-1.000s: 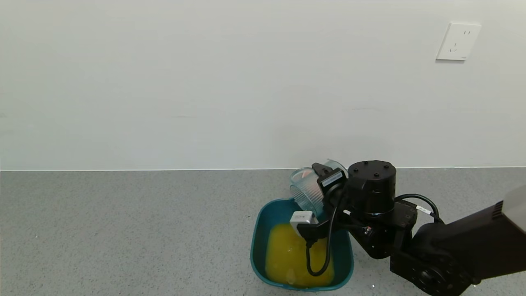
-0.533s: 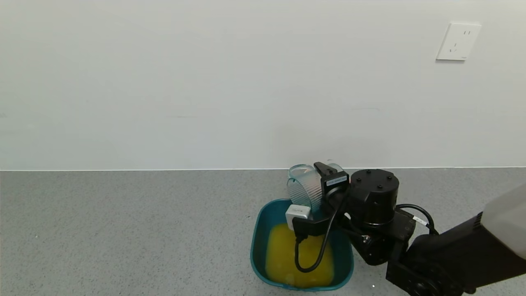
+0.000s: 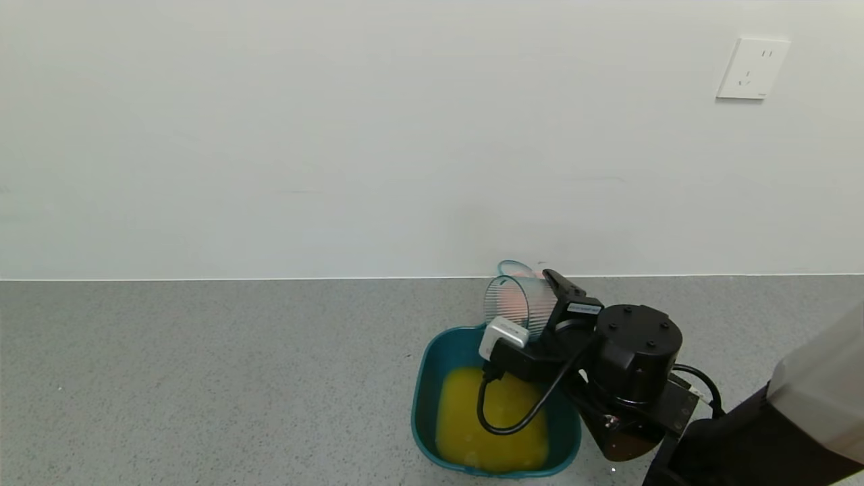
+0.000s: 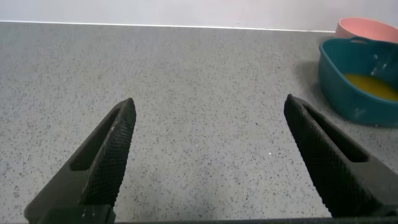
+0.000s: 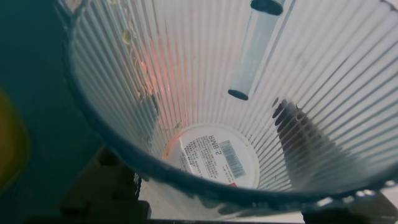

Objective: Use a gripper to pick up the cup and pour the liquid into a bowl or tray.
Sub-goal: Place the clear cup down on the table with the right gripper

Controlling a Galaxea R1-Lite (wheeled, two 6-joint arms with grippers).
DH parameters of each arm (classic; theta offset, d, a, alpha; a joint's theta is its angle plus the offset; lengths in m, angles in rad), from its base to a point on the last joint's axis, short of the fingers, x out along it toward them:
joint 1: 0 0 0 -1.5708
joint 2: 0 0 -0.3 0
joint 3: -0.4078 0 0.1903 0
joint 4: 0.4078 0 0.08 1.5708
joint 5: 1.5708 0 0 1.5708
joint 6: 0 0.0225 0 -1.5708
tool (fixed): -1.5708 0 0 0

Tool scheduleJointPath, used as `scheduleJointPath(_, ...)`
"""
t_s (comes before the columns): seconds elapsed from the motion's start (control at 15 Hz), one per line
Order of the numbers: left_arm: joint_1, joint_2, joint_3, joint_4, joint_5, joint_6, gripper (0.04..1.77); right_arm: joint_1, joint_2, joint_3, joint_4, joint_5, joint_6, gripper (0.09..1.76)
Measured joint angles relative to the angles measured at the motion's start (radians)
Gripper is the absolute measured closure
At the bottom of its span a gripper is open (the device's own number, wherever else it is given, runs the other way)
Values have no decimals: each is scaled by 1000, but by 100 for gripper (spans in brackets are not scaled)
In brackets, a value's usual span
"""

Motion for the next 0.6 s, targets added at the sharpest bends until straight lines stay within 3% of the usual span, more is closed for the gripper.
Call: scheduleJointPath(0.6, 0, 0, 0, 0, 0, 0, 9, -18, -14, 35, -81, -117, 510, 49)
